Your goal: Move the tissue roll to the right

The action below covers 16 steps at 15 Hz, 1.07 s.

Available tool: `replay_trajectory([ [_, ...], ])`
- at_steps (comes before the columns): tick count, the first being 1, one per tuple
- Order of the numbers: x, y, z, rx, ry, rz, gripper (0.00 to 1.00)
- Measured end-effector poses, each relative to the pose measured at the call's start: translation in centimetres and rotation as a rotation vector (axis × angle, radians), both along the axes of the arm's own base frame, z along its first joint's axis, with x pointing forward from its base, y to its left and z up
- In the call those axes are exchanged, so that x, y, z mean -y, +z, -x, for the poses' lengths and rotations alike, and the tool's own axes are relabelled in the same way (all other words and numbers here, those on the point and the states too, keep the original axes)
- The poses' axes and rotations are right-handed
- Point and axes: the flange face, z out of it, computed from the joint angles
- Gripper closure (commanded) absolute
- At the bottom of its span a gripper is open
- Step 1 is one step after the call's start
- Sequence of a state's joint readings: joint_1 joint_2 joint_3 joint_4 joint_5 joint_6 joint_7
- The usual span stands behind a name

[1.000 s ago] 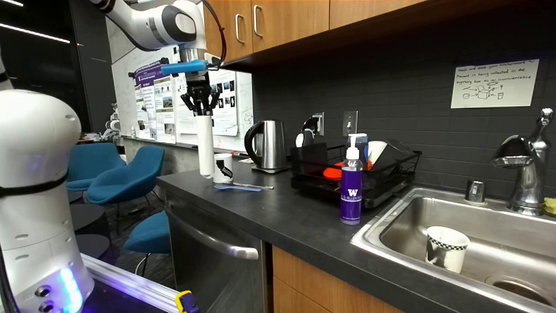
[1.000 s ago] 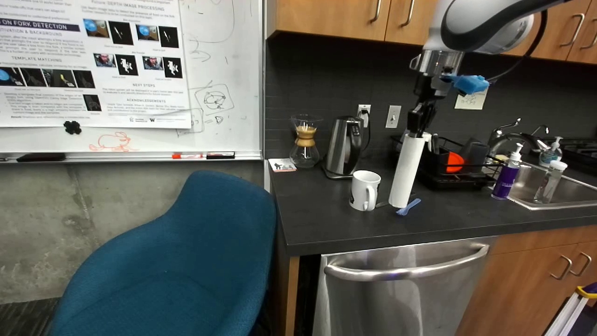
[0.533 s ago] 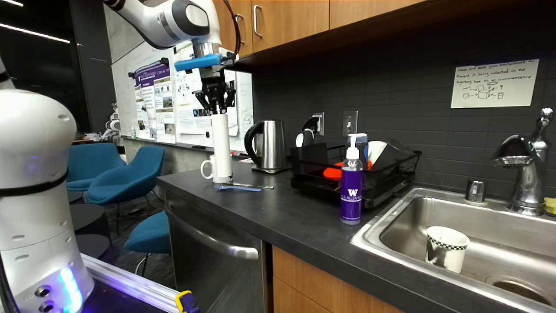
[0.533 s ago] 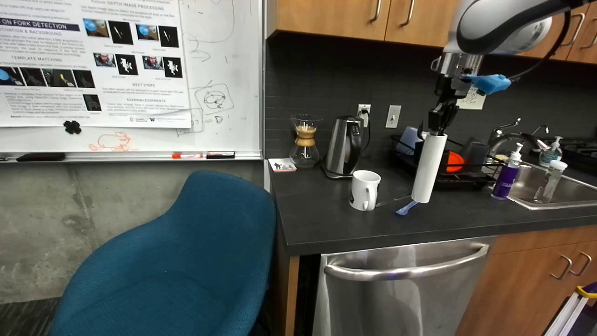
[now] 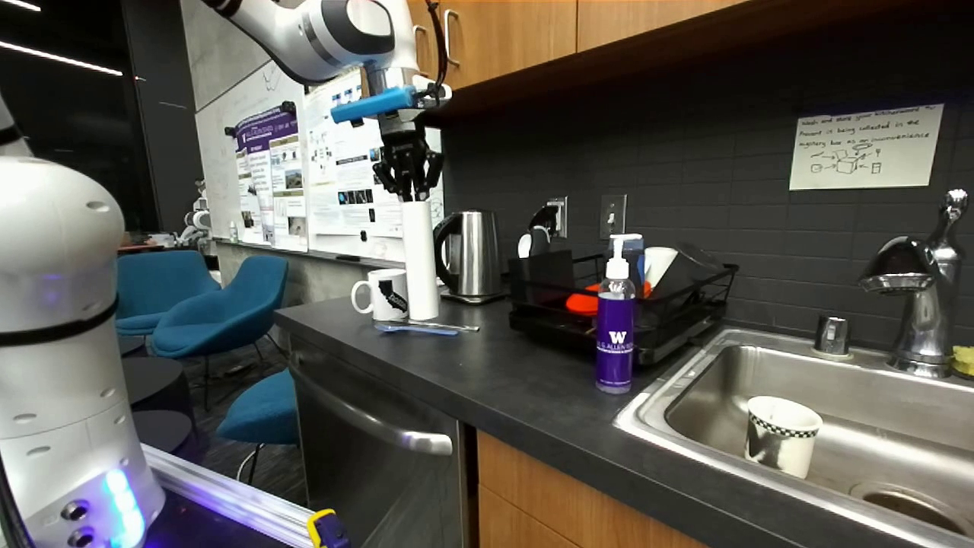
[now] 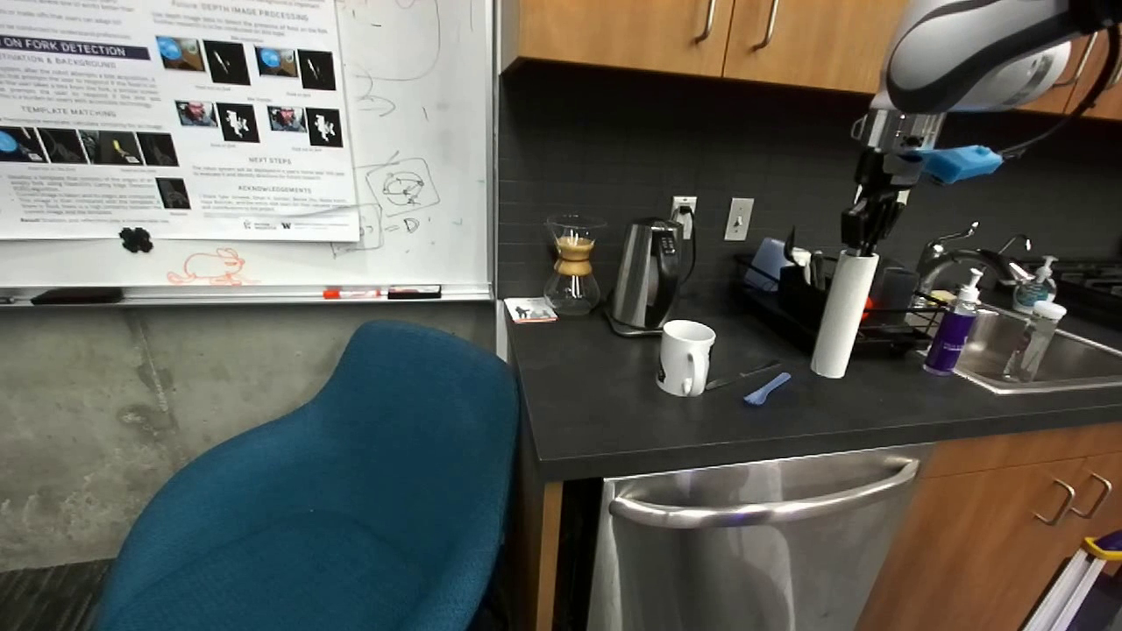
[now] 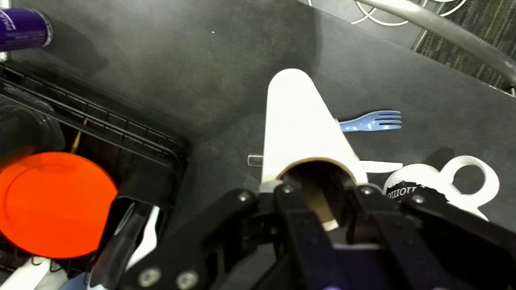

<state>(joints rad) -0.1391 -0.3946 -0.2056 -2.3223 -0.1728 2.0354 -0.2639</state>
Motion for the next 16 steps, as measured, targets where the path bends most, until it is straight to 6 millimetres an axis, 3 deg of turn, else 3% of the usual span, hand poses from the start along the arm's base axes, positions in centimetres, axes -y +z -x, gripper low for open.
replay_trajectory([
  [16, 13.0, -0.9, 3.6, 0.049, -0.272, -0.008, 0.49],
])
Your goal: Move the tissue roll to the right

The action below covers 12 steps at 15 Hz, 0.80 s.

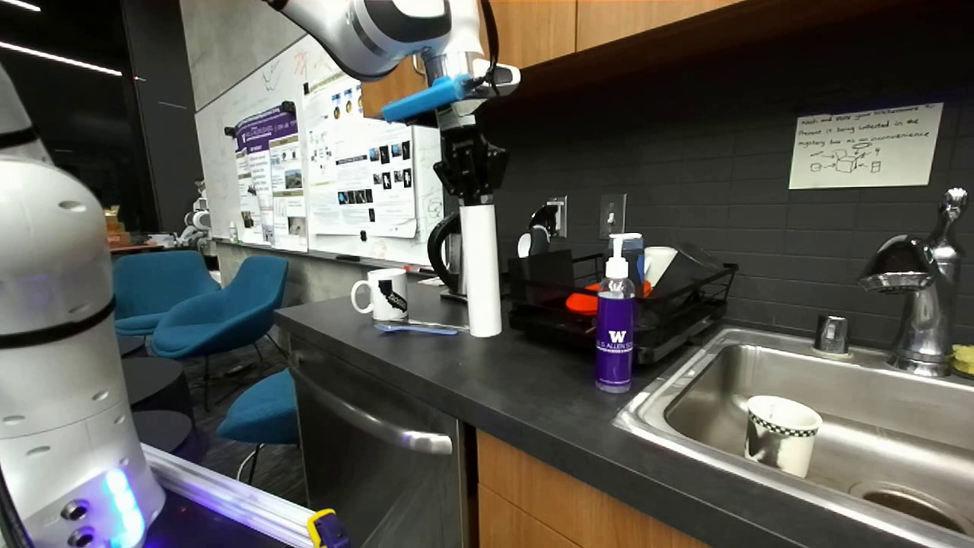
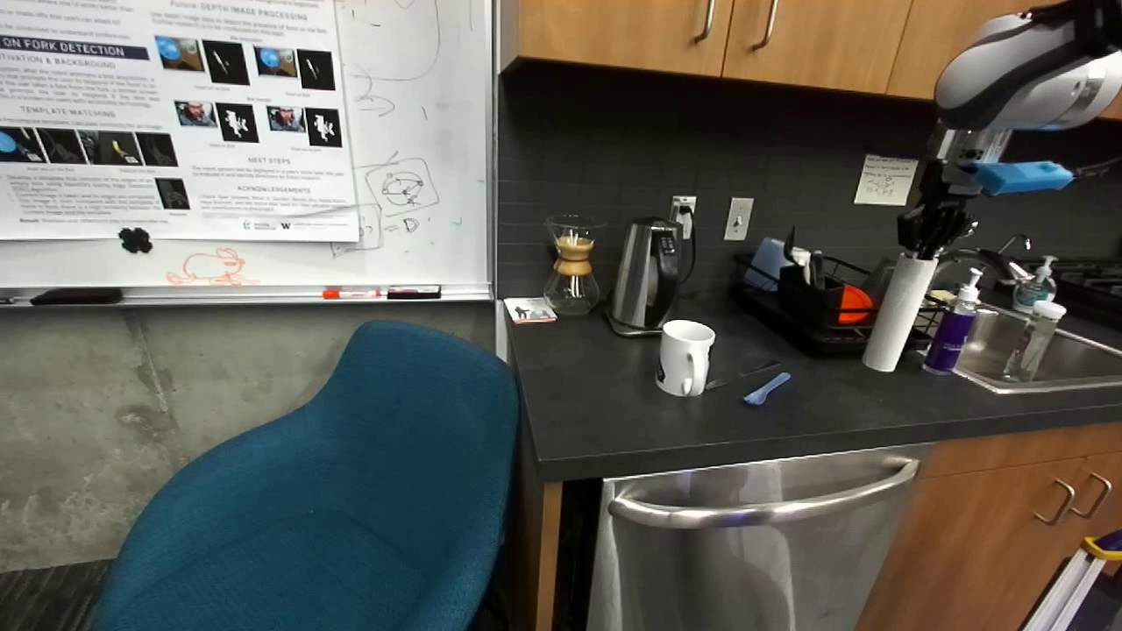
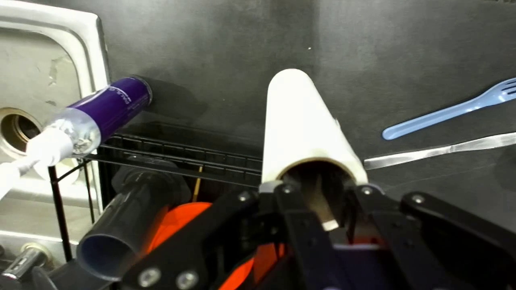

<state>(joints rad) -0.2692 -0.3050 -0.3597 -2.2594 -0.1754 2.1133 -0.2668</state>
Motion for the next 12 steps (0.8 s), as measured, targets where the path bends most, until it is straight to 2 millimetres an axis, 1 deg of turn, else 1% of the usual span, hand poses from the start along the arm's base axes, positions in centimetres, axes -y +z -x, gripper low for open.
replay_trajectory([
  [4, 2.6, 0.0, 0.0, -0.002, -0.047, 0.01, 0.49],
  [12, 6.8, -0.5, -0.5, -0.022, -0.125, 0.017, 0.49],
])
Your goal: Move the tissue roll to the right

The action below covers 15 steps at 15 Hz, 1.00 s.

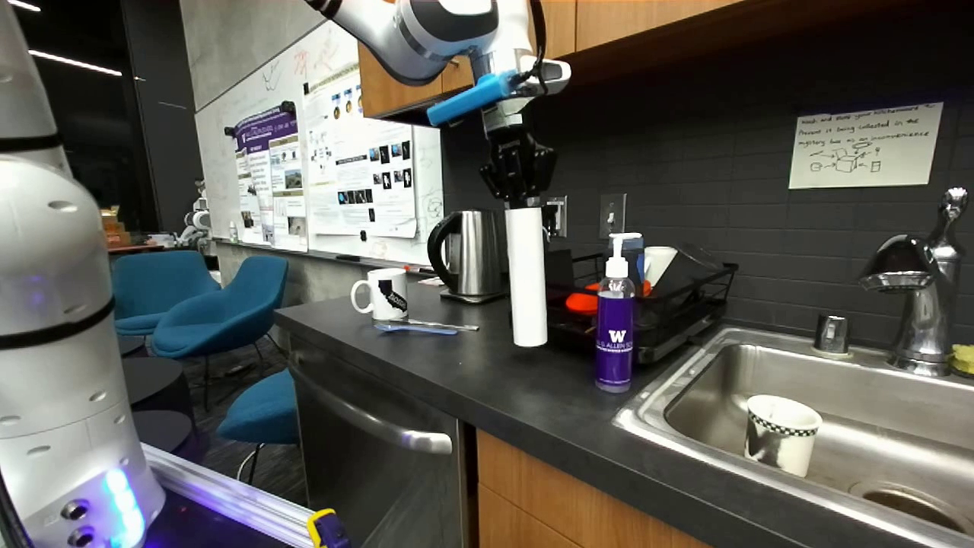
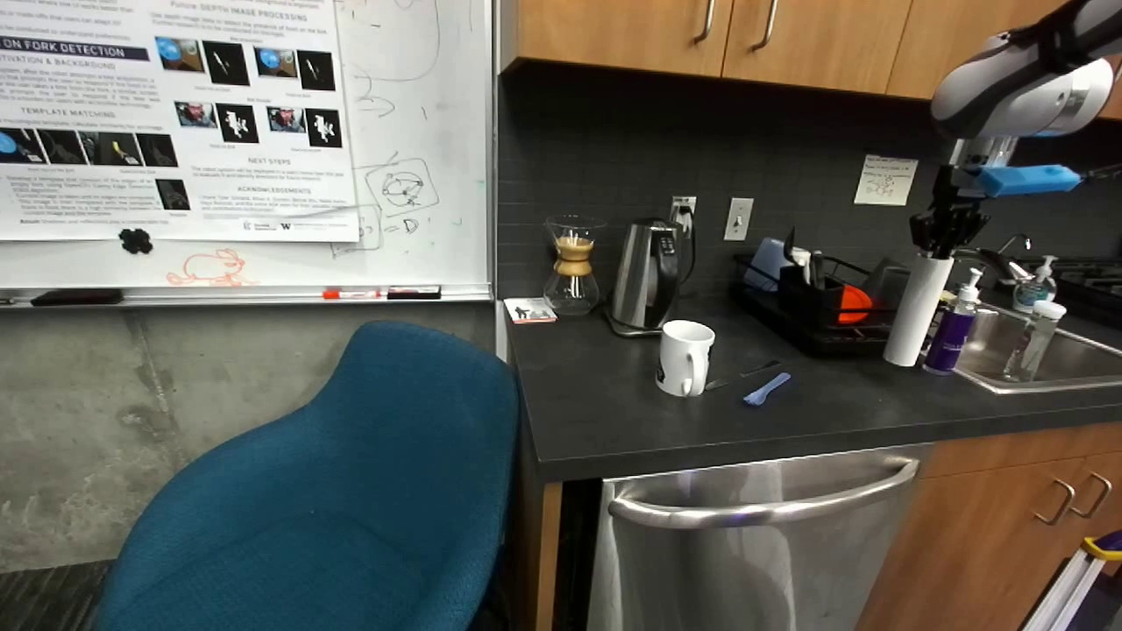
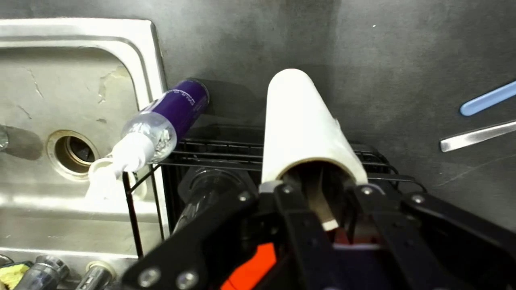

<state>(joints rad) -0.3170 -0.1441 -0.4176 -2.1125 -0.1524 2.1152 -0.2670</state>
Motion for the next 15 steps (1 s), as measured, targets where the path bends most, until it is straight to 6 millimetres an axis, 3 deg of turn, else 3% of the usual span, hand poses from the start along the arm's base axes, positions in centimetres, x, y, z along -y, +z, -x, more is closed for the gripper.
replay_trajectory([
  [6, 2.8, -0.7, 0.4, -0.014, -0.065, -0.013, 0.49],
  [15, 5.0, -1.1, -0.4, -0.034, -0.098, -0.006, 0.49],
])
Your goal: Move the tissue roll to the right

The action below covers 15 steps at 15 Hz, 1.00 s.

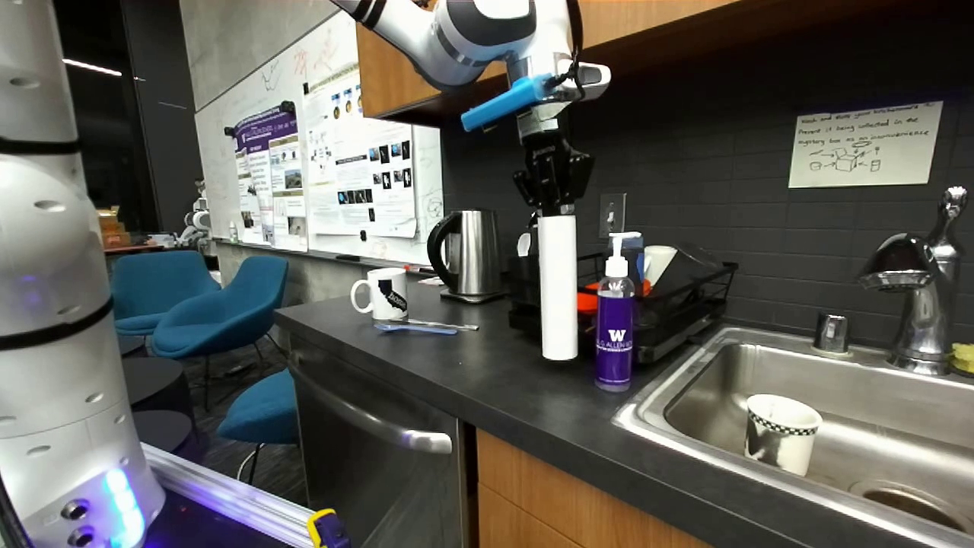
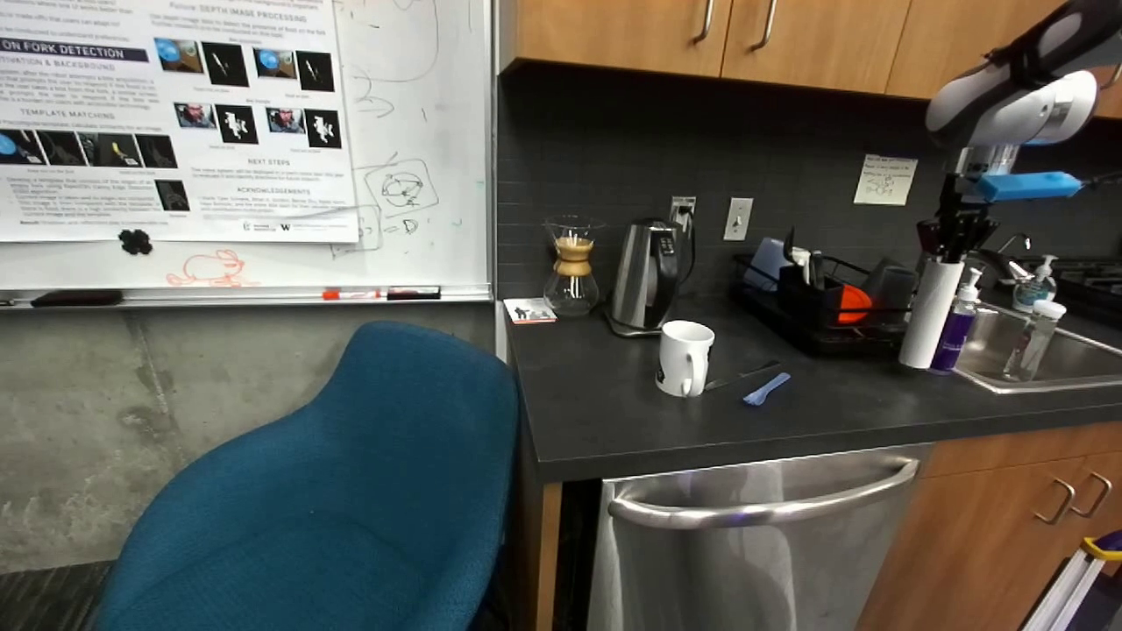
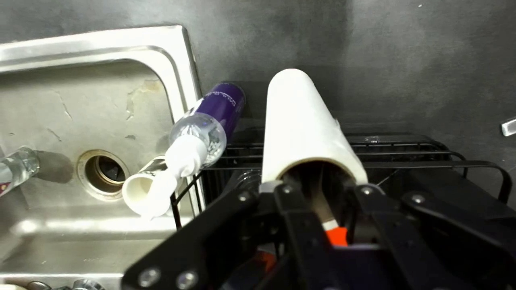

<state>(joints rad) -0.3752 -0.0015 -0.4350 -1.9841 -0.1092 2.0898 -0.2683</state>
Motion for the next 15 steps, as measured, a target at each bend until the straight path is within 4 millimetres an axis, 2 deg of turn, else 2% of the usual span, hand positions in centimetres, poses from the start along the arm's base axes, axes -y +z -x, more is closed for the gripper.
replay_trajectory([
  [9, 1.5, -1.2, -0.7, -0.035, -0.017, 0.002, 0.49],
  [15, 1.7, -1.7, -1.3, -0.016, -0.023, -0.028, 0.49],
])
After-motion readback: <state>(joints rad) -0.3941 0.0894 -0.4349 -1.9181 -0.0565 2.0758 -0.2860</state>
